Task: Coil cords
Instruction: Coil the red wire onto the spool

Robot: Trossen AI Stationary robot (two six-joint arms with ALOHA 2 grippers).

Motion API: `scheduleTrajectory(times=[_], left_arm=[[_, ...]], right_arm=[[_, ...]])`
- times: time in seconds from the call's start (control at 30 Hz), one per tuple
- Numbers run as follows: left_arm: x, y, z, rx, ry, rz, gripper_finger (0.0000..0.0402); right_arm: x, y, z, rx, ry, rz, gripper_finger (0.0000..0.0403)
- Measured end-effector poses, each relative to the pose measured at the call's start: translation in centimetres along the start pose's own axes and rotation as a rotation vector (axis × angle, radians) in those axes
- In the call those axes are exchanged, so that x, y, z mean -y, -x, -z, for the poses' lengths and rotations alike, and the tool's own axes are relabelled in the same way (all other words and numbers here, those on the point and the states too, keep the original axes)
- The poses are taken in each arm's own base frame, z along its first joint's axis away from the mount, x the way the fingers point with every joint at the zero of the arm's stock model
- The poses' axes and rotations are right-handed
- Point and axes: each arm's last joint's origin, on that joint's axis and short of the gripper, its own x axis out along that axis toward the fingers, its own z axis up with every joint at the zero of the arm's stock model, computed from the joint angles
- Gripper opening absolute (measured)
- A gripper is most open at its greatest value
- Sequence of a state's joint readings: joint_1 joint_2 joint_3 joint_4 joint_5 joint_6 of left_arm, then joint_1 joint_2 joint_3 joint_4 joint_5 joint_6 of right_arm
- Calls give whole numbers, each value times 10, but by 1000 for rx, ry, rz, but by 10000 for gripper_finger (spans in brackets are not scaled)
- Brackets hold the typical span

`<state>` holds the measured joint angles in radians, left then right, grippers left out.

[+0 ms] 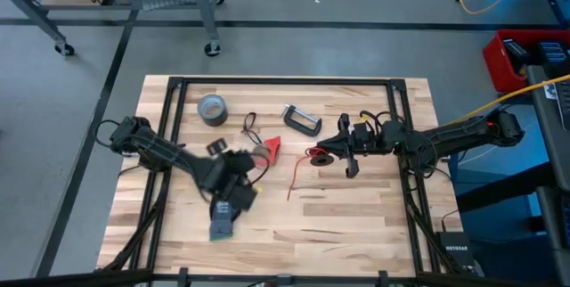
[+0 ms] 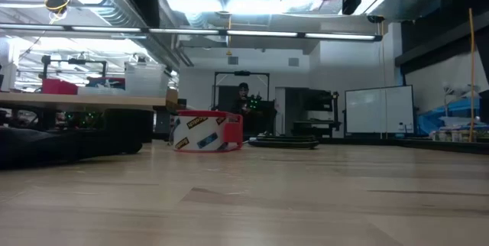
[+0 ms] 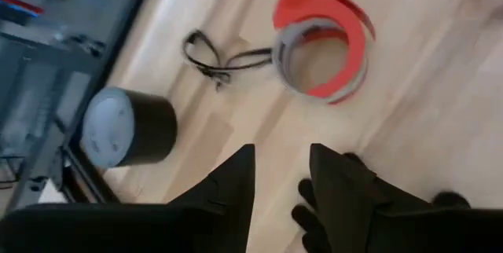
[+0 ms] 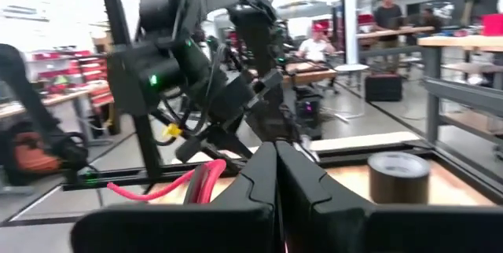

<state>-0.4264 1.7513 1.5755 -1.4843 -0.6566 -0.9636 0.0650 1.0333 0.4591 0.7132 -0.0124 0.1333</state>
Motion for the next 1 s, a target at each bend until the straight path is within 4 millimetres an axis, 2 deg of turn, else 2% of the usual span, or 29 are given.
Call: scheduleTrajectory(times=[0.13, 0.27, 0.37, 0.5, 0.6, 0.77, 0.87, 1.0], left_arm=[[11, 12, 29, 211, 157, -46, 116], [25, 13, 59, 562, 420, -21, 116], [40, 1, 76, 779, 636, 85, 116], [62, -30, 87, 808, 932, 247, 116], [76, -52, 85, 790, 1059, 317, 116], [88, -79, 67, 761, 1056, 346, 116], [93, -84, 48, 730, 974, 410, 113], [97, -84, 23, 761, 741, 567, 96]], right_arm=[[-2, 2, -3, 11, 0, -45, 5], [-3, 3, -4, 5, 1, -103, 5], [-4, 3, -3, -7, 1, -137, 5], [-5, 3, -2, -14, 0, -142, 5], [-5, 3, -2, -19, 5, -143, 5], [-4, 2, 4, -75, 21, -149, 5], [-4, 2, 10, -127, 24, -144, 5], [-3, 1, 15, -166, 27, -139, 5]])
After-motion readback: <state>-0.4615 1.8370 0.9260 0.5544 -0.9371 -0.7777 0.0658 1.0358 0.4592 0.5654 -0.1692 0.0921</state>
